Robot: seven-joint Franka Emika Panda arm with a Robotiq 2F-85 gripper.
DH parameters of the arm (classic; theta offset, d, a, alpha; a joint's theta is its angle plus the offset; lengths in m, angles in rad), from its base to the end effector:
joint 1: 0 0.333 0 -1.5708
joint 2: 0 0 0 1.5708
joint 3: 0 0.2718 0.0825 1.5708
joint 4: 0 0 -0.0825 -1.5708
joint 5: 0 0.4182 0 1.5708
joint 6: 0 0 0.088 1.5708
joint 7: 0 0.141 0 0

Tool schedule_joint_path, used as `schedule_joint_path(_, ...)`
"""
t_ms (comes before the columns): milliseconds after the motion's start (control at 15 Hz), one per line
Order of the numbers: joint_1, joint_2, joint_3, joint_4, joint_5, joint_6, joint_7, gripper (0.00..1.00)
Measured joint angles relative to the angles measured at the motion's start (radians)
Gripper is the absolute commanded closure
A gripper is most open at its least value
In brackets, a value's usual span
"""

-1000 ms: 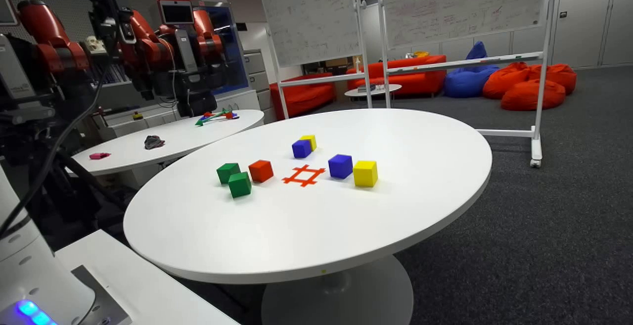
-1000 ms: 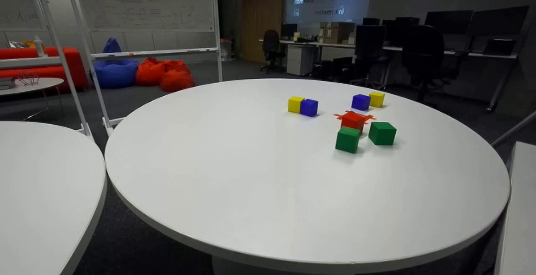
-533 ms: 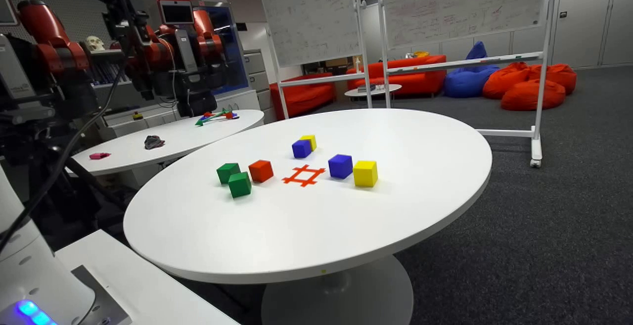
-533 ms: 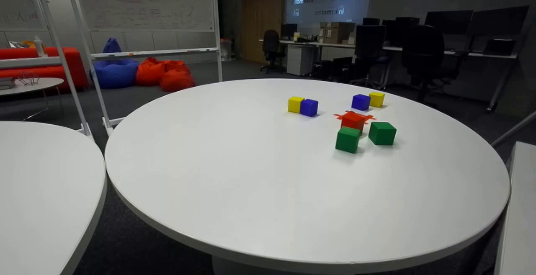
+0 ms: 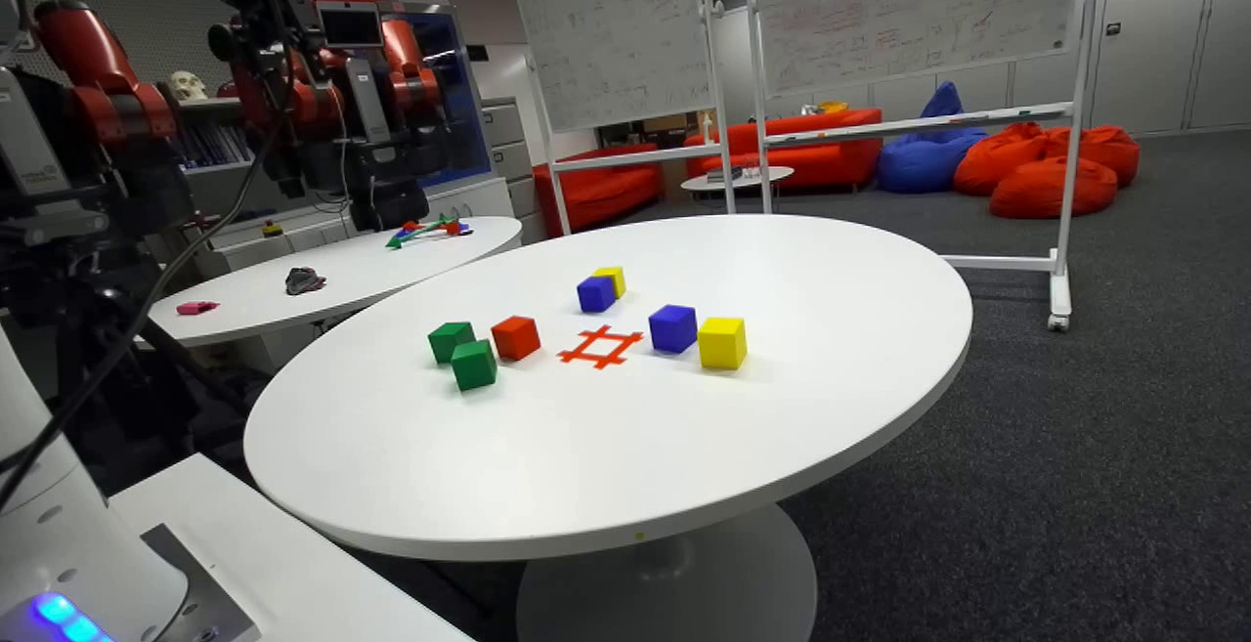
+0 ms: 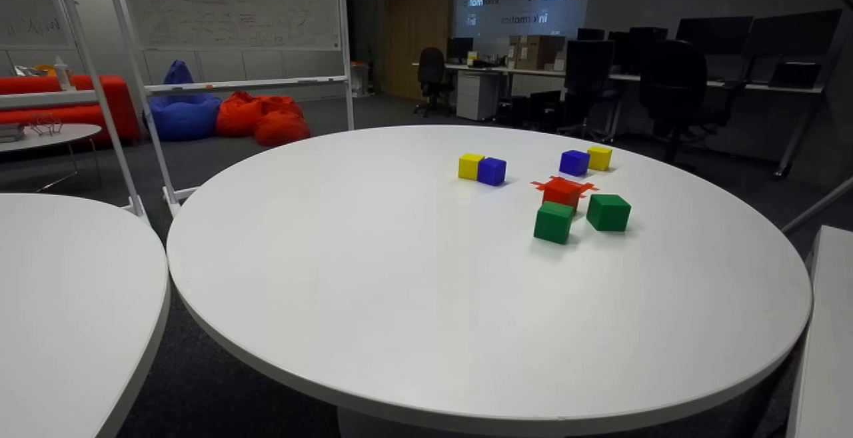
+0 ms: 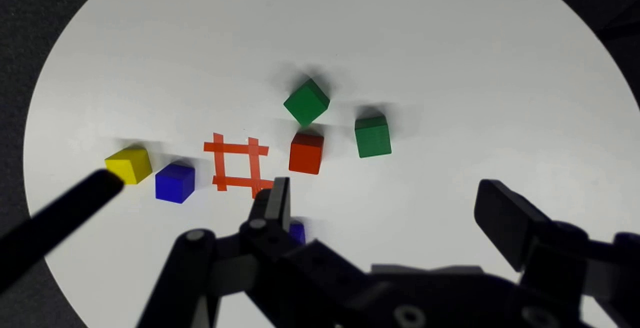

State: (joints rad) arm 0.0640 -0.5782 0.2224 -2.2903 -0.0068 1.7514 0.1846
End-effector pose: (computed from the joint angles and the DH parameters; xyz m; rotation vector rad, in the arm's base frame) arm 0.4232 0.1268 0.4850 3.0202 0.1048 0.0828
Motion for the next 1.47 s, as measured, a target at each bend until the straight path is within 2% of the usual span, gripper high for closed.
schedule_joint_path(267,0.000,0.026,0.000,0.029,-0.019,0.036,-0.013,0.00)
schedule_joint_path(1067,0.003,0.078,0.001,0.080,-0.035,0.038,-0.013,0.00)
schedule_joint_path(1467,0.009,0.105,0.028,0.121,-0.038,0.038,0.028,0.00)
